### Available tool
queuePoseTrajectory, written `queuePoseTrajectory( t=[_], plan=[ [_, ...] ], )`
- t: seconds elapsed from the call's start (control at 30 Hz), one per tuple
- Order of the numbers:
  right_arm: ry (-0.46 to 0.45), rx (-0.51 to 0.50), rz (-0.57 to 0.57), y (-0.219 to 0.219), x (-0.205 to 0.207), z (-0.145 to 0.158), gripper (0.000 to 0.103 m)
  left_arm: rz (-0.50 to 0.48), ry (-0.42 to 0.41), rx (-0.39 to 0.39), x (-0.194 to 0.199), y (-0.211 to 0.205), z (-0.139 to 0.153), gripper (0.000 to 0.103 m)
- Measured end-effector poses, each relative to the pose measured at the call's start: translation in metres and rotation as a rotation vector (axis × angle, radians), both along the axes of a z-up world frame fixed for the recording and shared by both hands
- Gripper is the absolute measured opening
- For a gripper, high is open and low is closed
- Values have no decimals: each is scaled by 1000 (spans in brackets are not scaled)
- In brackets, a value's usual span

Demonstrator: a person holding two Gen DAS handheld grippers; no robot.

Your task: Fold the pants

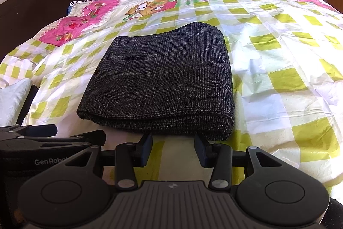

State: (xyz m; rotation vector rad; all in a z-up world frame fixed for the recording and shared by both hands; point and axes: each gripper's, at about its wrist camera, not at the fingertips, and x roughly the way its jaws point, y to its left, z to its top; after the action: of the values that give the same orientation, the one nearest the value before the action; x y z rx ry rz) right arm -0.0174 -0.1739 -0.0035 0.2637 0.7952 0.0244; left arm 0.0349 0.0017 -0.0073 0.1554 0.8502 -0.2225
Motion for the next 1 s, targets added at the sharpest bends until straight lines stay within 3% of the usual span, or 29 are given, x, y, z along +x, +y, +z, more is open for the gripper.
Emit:
queuePoseTrajectory(
  t=[1.0],
  plan=[
    [2,-6,-1,0,1,-1,56,-10,-6,-21,-1,0,2,98]
  ],
)
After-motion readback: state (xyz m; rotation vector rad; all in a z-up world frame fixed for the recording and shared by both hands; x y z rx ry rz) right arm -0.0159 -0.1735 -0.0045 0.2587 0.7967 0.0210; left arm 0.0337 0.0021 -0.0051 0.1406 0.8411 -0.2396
